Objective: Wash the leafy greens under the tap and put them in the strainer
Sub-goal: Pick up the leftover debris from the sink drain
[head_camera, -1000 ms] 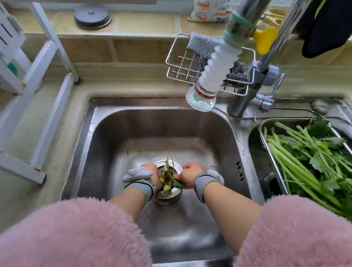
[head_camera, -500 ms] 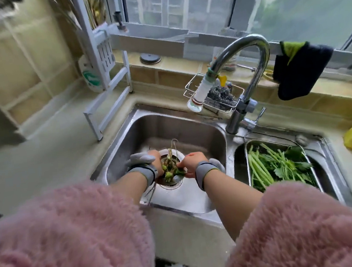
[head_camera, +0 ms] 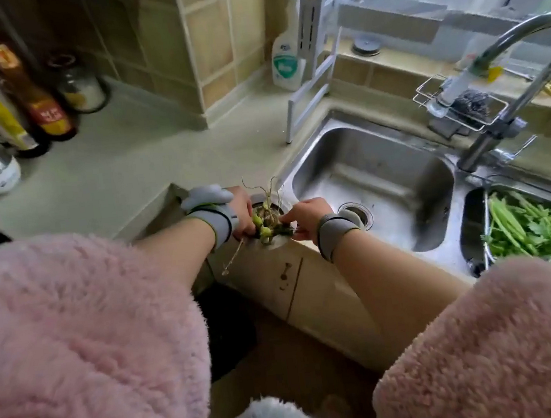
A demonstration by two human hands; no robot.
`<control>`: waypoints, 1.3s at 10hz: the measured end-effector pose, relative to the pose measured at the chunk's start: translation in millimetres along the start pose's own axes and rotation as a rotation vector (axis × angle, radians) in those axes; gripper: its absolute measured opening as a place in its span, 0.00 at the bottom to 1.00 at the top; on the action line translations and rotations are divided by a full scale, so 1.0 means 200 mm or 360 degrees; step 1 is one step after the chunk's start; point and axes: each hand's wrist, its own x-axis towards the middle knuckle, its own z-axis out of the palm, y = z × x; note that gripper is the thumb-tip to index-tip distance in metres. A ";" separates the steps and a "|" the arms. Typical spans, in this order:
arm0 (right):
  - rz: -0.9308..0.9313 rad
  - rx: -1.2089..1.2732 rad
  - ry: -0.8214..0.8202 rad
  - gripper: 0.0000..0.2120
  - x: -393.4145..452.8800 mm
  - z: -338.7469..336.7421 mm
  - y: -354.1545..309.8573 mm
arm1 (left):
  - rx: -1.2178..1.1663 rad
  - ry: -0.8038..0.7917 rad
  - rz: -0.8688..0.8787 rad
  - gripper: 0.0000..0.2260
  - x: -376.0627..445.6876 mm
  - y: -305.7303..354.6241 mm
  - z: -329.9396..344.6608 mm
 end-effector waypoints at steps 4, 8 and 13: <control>0.0194 -0.0433 -0.0142 0.19 0.36 1.16 0.73 | -0.0290 -0.0239 -0.0323 0.04 0.12 -1.05 1.07; -0.0277 -0.1286 -0.0282 0.14 1.00 1.65 1.36 | -0.0510 -0.0272 -0.0682 0.16 0.57 -1.58 2.08; -0.0107 -0.1456 -0.0279 0.15 1.35 1.85 1.56 | -0.0516 -0.0235 -0.0741 0.10 0.64 -1.69 2.31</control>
